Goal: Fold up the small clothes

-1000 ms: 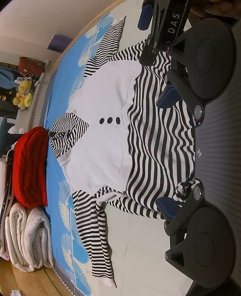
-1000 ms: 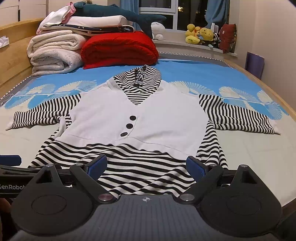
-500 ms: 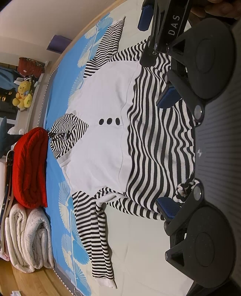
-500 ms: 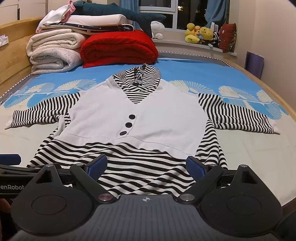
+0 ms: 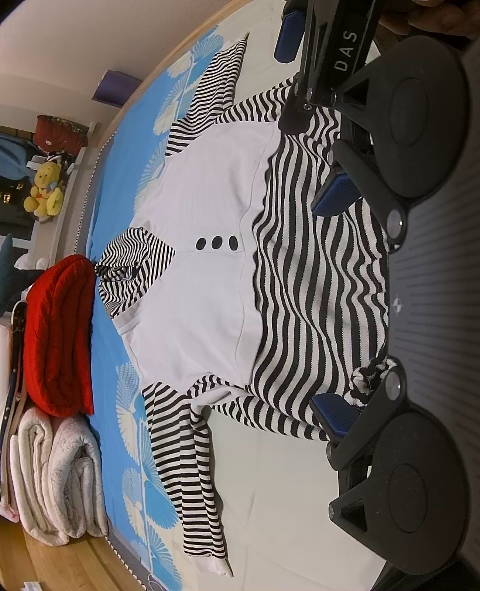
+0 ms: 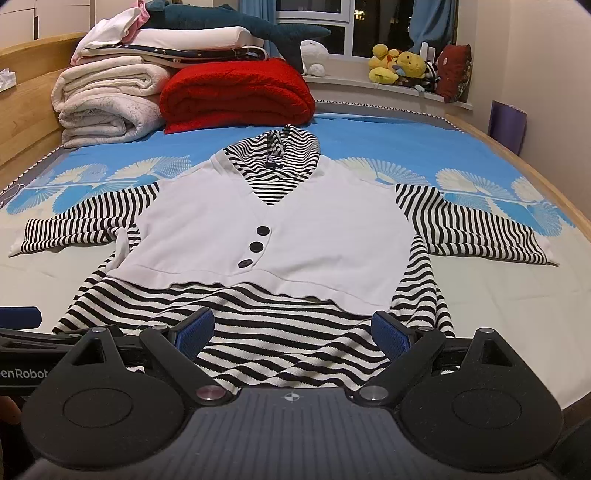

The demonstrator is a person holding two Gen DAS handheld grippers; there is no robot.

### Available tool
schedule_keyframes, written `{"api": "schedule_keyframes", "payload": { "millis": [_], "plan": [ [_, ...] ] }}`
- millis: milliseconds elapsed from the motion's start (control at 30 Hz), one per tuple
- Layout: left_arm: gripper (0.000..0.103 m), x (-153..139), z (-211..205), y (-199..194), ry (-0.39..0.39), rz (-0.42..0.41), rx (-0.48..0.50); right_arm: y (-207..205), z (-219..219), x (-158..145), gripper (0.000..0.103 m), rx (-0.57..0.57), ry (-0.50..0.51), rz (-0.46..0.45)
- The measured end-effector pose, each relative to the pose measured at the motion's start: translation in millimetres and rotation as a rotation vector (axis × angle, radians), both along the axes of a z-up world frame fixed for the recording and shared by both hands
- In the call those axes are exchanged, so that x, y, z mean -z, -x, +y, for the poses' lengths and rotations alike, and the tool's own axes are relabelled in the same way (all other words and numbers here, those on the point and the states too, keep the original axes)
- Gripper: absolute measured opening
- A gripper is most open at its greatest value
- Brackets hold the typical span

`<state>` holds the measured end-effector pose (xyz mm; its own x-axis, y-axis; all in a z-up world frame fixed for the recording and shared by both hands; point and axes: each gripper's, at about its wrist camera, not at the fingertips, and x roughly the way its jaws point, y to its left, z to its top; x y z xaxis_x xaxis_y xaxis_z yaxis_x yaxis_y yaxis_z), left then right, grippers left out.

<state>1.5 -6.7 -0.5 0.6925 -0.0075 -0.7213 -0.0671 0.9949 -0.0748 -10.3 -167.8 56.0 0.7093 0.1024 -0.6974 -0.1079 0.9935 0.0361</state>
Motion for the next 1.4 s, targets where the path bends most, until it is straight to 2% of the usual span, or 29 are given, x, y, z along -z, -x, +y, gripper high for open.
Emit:
{"api": "schedule_keyframes", "payload": {
  "millis": [67, 200, 300, 333, 400, 433, 467, 500, 567, 600, 633, 667, 700, 733, 800, 833, 933, 967, 1000, 1033, 1133, 1200, 1233, 1267, 1333, 1367, 1400],
  "plan": [
    [0.102, 0.9, 1.3, -0.9, -0.001, -0.002, 0.000, -1.6, -1.5, 1.1, 0.092, 0.017, 0.013, -0.004],
    [0.102, 8.5, 17.6, -13.8, 0.002, 0.023, -0.067, -16.8, -26.6, 12.9, 0.092, 0.143, 0.017, 0.038],
    [0.102, 20.6, 34.1, -32.4, 0.002, 0.057, -0.121, -29.4, -54.1, 29.8, 0.090, 0.268, 0.008, 0.106],
    [0.102, 23.0, 41.0, -38.8, 0.035, 0.034, -0.133, -32.7, -61.2, 35.2, 0.088, 0.299, 0.009, 0.128],
    [0.100, 27.9, 55.3, -48.4, 0.026, 0.016, -0.163, -36.9, -75.6, 47.7, 0.086, 0.358, 0.009, 0.181],
    [0.098, 32.8, 62.5, -53.2, 0.027, 0.033, -0.177, -37.8, -81.3, 54.0, 0.085, 0.380, 0.008, 0.208],
    [0.097, 37.3, 67.5, -54.6, -0.013, 0.071, -0.191, -39.0, -85.8, 60.0, 0.081, 0.399, 0.005, 0.233],
    [0.091, 44.0, 74.6, -57.5, -0.009, 0.098, -0.209, -39.2, -91.4, 67.6, 0.078, 0.420, 0.002, 0.263],
    [0.081, 58.4, 85.1, -59.2, -0.003, 0.189, -0.237, -38.6, -100.2, 79.6, 0.064, 0.449, -0.003, 0.312],
    [0.069, 67.9, 91.5, -59.9, 0.013, 0.234, -0.256, -37.6, -103.5, 85.5, 0.059, 0.461, -0.006, 0.338],
    [0.058, 78.6, 95.9, -59.9, 0.037, 0.289, -0.271, -36.2, -106.2, 91.0, 0.049, 0.471, -0.014, 0.364],
    [0.056, 86.5, 97.0, -57.5, 0.061, 0.345, -0.276, -35.3, -107.7, 95.1, 0.038, 0.476, -0.028, 0.379],
    [0.045, 87.8, 100.8, -54.5, 0.094, 0.339, -0.277, -34.3, -109.8, 97.3, 0.029, 0.477, -0.048, 0.388],
    [0.023, 86.4, 101.2, -52.6, 0.106, 0.333, -0.253, -33.3, -110.9, 96.7, 0.013, 0.477, -0.055, 0.389],
    [0.014, 80.4, 99.7, -49.4, 0.101, 0.313, -0.210, -31.2, -112.0, 91.4, 0.009, 0.477, -0.052, 0.376],
    [0.013, 77.2, 100.9, -45.0, 0.092, 0.300, -0.205, -29.1, -113.3, 87.7, 0.008, 0.487, -0.042, 0.367],
    [0.015, 74.7, 102.7, -31.3, 0.071, 0.341, -0.217, -30.2, -118.4, 90.9, 0.009, 0.482, -0.043, 0.385],
    [0.019, 73.4, 99.4, -30.2, 0.067, 0.363, -0.222, -31.9, -118.5, 93.4, 0.013, 0.483, -0.034, 0.394],
    [0.027, 72.1, 99.1, -31.4, 0.054, 0.362, -0.227, -32.8, -117.8, 93.3, 0.017, 0.493, -0.019, 0.386],
    [0.030, 67.9, 93.3, -35.2, 0.026, 0.343, -0.227, -32.4, -117.0, 89.5, 0.025, 0.503, -0.013, 0.365],
    [0.030, 39.2, 77.5, -30.6, -0.052, 0.214, -0.172, -31.4, -109.6, 65.5, 0.033, 0.482, -0.015, 0.232],
    [0.030, 29.8, 70.0, -28.2, -0.040, 0.162, -0.114, -31.5, -101.7, 54.3, 0.044, 0.434, -0.006, 0.155],
    [0.030, 31.2, 66.2, -28.1, -0.023, 0.168, -0.093, -33.7, -98.4, 54.9, 0.051, 0.410, -0.017, 0.153],
    [0.030, 35.8, 64.8, -29.6, 0.000, 0.198, -0.078, -36.0, -98.8, 58.9, 0.054, 0.399, -0.042, 0.180],
    [0.030, 53.6, 63.0, -36.6, 0.035, 0.305, -0.052, -43.1, -104.3, 81.4, 0.054, 0.417, -0.089, 0.322],
    [0.030, 61.3, 61.9, -37.9, 0.029, 0.353, -0.054, -45.6, -106.9, 91.5, 0.054, 0.438, -0.069, 0.386],
    [0.030, 62.4, 63.0, -38.2, 0.014, 0.365, -0.066, -46.0, -109.0, 95.9, 0.054, 0.455, -0.043, 0.412]
  ]
}}
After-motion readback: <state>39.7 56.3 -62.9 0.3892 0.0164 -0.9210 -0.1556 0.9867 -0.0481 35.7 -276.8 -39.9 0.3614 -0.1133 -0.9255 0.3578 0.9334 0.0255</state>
